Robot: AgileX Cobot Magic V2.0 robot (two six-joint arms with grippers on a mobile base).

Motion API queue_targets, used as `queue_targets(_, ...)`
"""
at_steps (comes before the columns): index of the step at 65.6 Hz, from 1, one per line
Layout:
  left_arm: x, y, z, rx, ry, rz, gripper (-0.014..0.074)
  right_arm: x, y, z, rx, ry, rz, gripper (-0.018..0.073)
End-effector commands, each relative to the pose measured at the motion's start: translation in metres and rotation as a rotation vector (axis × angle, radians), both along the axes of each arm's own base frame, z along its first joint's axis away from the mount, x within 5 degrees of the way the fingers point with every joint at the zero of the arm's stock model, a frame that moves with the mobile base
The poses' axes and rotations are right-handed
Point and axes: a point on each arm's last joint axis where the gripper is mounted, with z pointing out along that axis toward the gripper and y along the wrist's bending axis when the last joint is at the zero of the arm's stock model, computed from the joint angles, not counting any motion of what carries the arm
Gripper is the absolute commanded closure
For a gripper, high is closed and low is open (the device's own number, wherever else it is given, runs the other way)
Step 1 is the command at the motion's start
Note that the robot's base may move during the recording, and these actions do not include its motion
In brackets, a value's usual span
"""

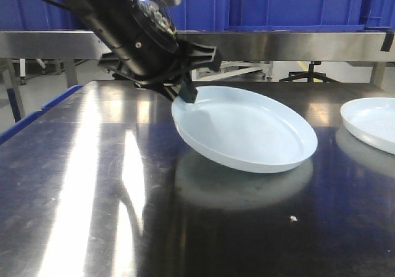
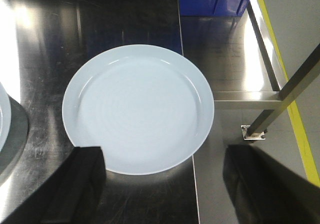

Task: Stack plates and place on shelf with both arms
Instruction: 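Carry the plate to the table center, lower it, open the left gripper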

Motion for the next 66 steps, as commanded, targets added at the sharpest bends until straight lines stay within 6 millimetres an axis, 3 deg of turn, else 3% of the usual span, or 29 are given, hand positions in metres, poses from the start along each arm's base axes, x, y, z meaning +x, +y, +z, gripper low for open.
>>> queue_targets(1,0.003,-0.004,0.033,-0.085,-0.115,0.003,0.0365,0.004,0.000,0.020,-0.027,-0.114,0.017,-0.0030)
queue_targets(9,0.004,-0.003,0.033,-0.053,-0.139,-0.018,0.0107,0.004,0.000,0.019,-0.027,-0.113,0.017,-0.0030)
queue_targets(15,0.005,-0.004,0.037,-0.032,-0.133,-0.027,0.0054,0.004,0.000,0.019,-0.027,-0.114,0.017,-0.0030)
queue_targets(22,0.007,-0.003,0.054,-0.005,-0.111,-0.031,0.0143,0.006,0.000,0.018,-0.027,-0.106,0.017,-0.0030)
queue_targets(32,0.011,0.016,0.092,-0.024,-0.139,0.009,0.0531,0.009,0.000,0.014,-0.026,-0.086,0.017,-0.0030)
queue_targets(36,0.013,0.034,0.113,-0.056,-0.192,0.051,0.0486,0.010,0.000,0.013,-0.025,-0.079,0.017,-0.0030)
queue_targets(53,0.000,0.125,0.182,-0.113,-0.337,0.253,0.0510,0.015,0.000,0.010,-0.024,-0.065,0.020,-0.0030)
queue_targets(61,-0.019,0.158,0.193,-0.117,-0.377,0.327,0.0510,0.015,0.000,0.011,-0.024,-0.071,0.021,-0.0030)
queue_targets(66,-0.034,0.170,0.189,-0.116,-0.385,0.354,0.0510,0.016,0.000,0.011,-0.024,-0.077,0.023,-0.0030)
